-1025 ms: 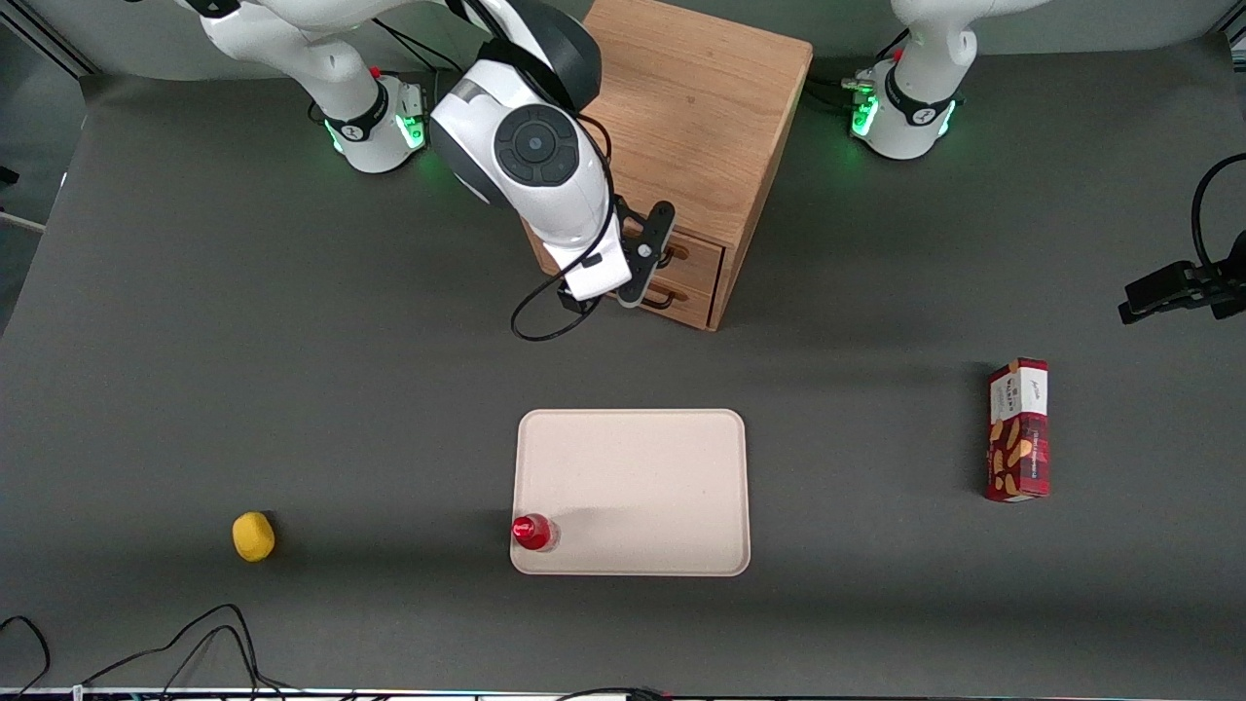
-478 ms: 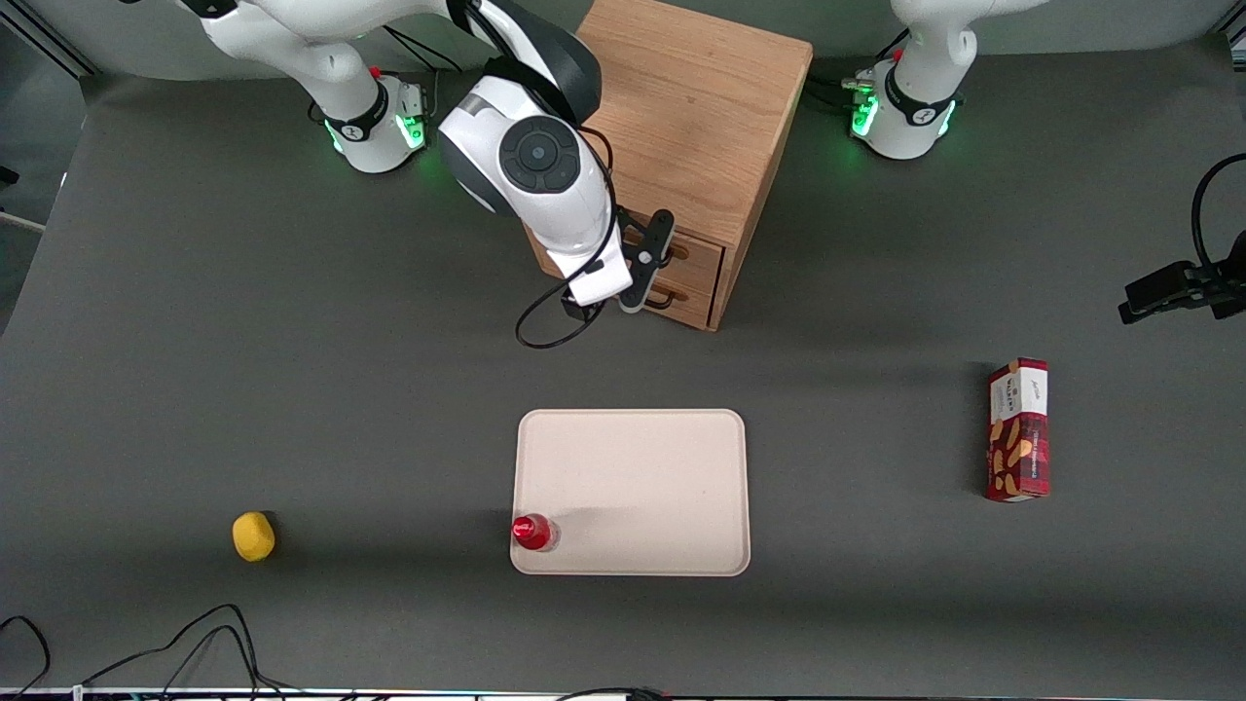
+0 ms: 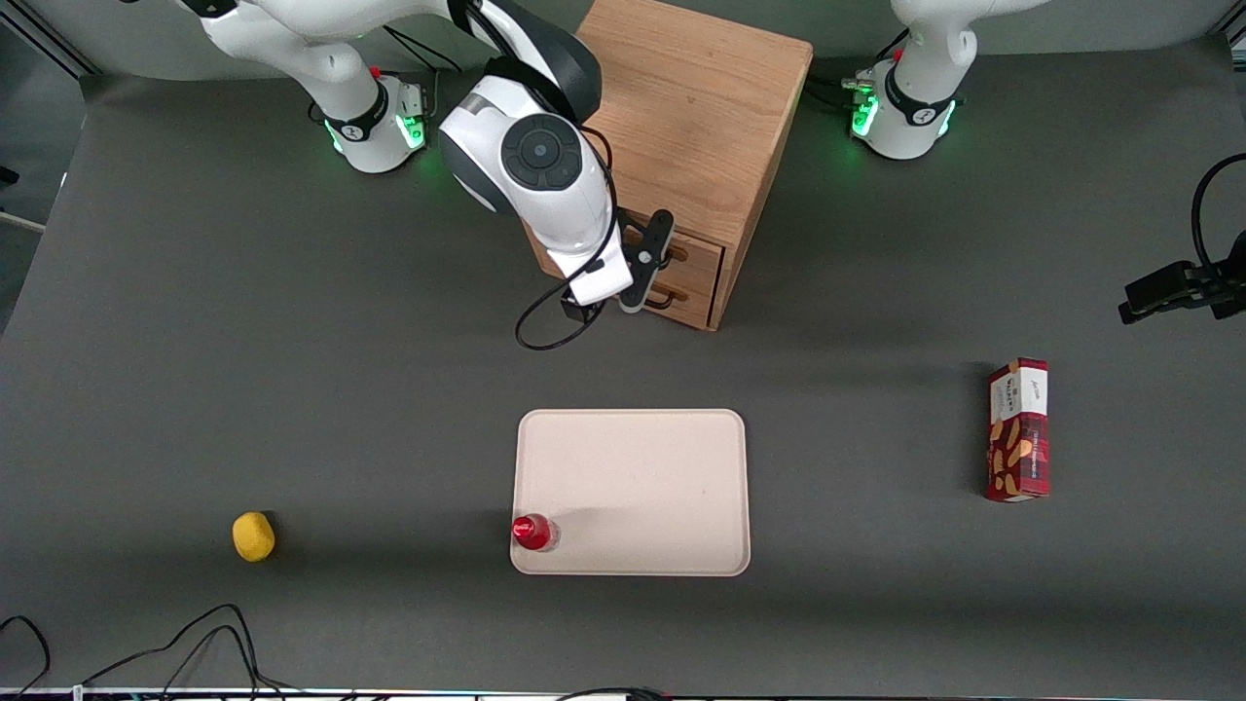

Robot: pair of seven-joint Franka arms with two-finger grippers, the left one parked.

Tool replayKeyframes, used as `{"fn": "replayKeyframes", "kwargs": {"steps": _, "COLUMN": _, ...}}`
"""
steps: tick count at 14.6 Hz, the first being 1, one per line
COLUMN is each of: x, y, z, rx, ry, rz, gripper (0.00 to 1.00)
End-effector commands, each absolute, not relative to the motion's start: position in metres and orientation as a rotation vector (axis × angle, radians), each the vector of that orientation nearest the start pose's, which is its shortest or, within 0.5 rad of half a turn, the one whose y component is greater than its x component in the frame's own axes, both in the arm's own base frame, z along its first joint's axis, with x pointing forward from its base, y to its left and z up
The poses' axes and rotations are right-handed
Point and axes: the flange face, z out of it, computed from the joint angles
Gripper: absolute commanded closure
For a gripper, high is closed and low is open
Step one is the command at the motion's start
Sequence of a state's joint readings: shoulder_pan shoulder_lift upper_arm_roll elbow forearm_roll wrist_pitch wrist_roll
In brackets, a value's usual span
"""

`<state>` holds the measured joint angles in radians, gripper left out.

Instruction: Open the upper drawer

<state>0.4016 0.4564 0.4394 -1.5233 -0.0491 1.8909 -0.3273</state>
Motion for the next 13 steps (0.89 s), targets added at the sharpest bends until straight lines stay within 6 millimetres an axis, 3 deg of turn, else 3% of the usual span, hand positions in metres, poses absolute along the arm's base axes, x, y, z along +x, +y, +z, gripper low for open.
{"fn": "replayKeyframes", "kwargs": {"steps": 1, "x": 0.486, "y": 0.463, "z": 0.416, "rx": -2.518, "ry": -1.682, "rz": 0.079, "gripper": 0.0}}
{"fn": "replayKeyframes", "kwargs": {"steps": 13, "x": 0.519, "y": 0.437, "z": 0.413, "rx": -2.512, "ry": -1.671, "rz": 0.059, "gripper": 0.0}}
